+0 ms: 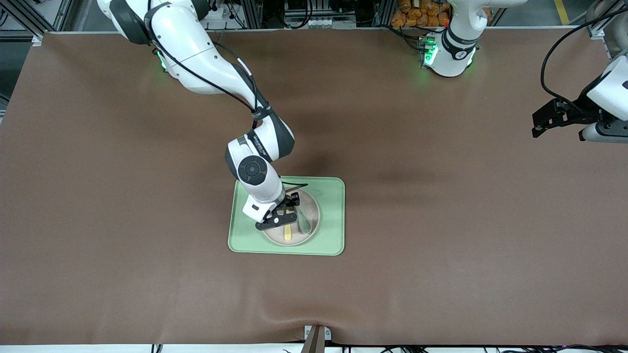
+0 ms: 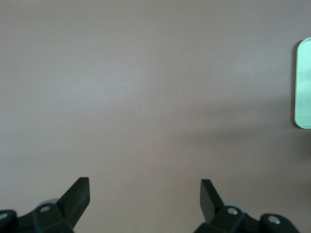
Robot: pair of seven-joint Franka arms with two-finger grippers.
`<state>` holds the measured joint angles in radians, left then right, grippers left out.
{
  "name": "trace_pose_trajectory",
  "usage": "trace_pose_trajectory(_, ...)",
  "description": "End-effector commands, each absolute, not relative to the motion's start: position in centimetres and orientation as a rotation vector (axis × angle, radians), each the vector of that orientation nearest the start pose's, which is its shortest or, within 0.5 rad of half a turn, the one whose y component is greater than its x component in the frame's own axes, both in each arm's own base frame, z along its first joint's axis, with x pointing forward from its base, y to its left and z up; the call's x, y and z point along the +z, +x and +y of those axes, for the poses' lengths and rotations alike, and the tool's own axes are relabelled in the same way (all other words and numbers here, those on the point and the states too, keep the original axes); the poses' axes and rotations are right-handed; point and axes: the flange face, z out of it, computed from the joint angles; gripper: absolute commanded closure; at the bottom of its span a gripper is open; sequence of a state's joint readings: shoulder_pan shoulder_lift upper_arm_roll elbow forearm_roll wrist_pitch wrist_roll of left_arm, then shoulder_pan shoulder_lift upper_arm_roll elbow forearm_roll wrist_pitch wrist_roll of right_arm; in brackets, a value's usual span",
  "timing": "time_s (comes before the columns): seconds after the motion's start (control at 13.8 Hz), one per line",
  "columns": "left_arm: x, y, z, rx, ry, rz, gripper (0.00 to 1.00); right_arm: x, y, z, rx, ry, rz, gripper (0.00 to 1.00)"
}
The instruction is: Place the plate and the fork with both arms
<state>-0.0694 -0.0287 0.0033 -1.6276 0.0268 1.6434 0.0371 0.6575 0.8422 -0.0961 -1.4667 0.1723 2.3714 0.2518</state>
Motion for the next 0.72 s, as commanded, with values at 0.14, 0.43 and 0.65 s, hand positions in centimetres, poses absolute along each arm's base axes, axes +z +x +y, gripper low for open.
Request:
trace_pose_trajectory(0.14,62.37,55.27,-3.49,-0.077,-3.123,0.147,0.00,17.76,60.13,40.63,-0.060,-3.063,-0.347,0.38)
trace_pose_trajectory(0.43,62.13,55.36,-3.34,-0.070,-3.125,0.142,0.00,17.91,60.28,40.48,-0.060,-3.063,-0.347,0.91)
trace_pose_trajectory(0.65,62.20,55.37,-3.34,-0.072,-3.125,0.142,0.00,18.36,60.58,40.17,-0.061,-3.061,-0.343,1.00)
